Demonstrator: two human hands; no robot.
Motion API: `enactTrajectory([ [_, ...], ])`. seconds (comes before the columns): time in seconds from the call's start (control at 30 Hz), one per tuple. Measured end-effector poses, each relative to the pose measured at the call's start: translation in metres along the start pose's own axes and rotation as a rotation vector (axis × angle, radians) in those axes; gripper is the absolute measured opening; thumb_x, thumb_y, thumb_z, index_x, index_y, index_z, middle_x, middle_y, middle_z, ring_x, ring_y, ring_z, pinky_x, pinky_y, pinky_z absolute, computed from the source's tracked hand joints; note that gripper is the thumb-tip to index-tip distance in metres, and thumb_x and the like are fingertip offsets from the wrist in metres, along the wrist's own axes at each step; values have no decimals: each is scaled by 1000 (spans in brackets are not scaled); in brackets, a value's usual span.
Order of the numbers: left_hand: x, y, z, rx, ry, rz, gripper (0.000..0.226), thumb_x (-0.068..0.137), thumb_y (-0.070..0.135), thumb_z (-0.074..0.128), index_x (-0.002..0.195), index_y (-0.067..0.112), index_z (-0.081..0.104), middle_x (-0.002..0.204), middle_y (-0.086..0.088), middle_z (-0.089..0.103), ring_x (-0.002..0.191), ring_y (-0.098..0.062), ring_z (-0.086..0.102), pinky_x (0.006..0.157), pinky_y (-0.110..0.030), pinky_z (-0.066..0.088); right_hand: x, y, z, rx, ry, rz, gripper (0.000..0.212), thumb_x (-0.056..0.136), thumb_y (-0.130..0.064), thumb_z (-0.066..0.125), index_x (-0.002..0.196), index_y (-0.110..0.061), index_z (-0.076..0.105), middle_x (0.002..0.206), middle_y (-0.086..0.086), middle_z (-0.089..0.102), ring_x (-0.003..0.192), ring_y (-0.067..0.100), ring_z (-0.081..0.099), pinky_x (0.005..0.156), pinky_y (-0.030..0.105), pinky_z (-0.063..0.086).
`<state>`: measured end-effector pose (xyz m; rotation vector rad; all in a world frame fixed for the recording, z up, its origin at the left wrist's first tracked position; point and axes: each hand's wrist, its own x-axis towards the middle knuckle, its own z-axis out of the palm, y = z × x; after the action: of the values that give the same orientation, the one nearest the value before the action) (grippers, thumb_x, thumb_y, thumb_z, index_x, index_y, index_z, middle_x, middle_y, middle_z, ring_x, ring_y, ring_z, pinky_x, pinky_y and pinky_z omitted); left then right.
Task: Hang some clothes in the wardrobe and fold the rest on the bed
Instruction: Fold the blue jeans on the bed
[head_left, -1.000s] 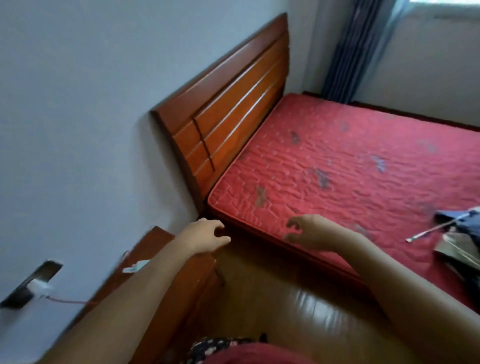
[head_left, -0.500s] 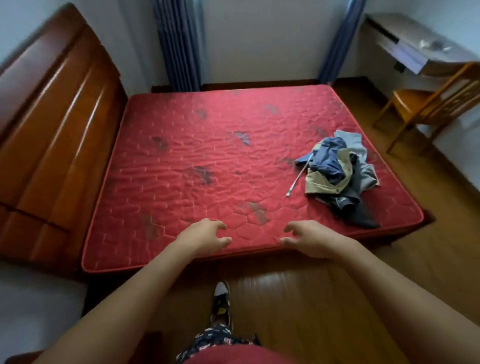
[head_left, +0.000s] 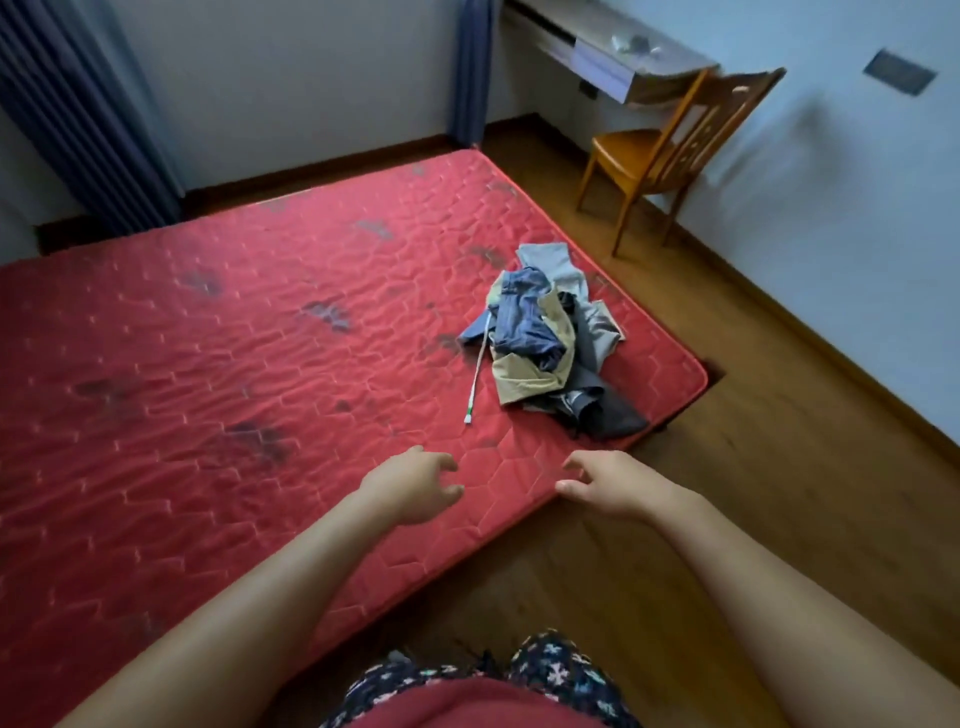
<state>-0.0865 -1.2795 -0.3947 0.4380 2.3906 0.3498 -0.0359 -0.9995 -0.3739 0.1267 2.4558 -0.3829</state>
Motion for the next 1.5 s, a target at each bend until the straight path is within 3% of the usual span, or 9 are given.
enactTrajectory([
  [0.33,166,62,-37,-25,-40,-43,49,93,51,55,139,34,54,129,-7,54,118,-27,58,102,-40,47,149,86,-68,-60,-49,-34,48,96,-55,53,130,-22,58,129,5,64,118,26,60,93,41,51],
  [0.47,247,82,-61,-187,-5,-144,46,94,44,58,137,27,59,127,-8,62,115,-26,61,99,-36,48,244,114,-117,-148,-50,-118,34,96,-50,53,112,-21,56,120,7,64,112,28,61,79,37,46],
  [0.6,326,87,-72,-446,62,-285,42,94,34,62,134,19,61,115,-6,71,103,-24,66,91,-33,51,337,133,-142,-209,-67,-155,32,94,-43,56,114,-19,54,119,7,60,113,31,60,88,43,52],
  [0.77,424,70,-53,-614,129,-417,46,95,28,63,139,19,53,108,-5,69,94,-25,69,80,-32,54,449,148,-125,-241,-41,-220,28,95,-29,53,120,-16,51,123,11,51,118,33,54,89,45,51],
  [0.93,519,39,-23,-662,121,-469,47,97,21,60,142,14,50,112,-12,70,102,-30,67,93,-41,53,535,168,-73,-379,53,-302,37,95,-21,54,131,-15,46,129,11,45,121,32,46,90,44,46],
  [1.1,598,13,8,-747,160,-508,50,97,19,59,145,14,45,118,-9,65,95,-23,64,80,-30,50,589,185,-34,-401,179,-240,51,94,-13,53,141,-12,37,129,12,45,117,33,47,84,43,48],
  [1.2,633,11,25,-910,164,-485,55,95,20,63,146,14,43,129,-6,61,109,-26,64,87,-35,51,607,189,-21,-322,263,-236,26,95,-11,43,121,-10,48,118,12,53,109,34,51,83,44,47],
  [1.37,651,32,25,-1257,136,-481,16,93,22,67,106,19,59,96,-4,66,77,-16,61,63,-29,48,603,198,-32,114,273,-279,11,91,-12,49,101,-8,53,99,11,58,93,33,52,75,42,38],
  [1.5,619,57,-6,-1276,240,-376,15,88,0,56,96,12,59,86,-12,64,71,-21,64,67,-37,56,572,206,-52,172,83,-243,6,88,-10,52,94,-12,51,99,9,55,96,32,53,78,39,38],
])
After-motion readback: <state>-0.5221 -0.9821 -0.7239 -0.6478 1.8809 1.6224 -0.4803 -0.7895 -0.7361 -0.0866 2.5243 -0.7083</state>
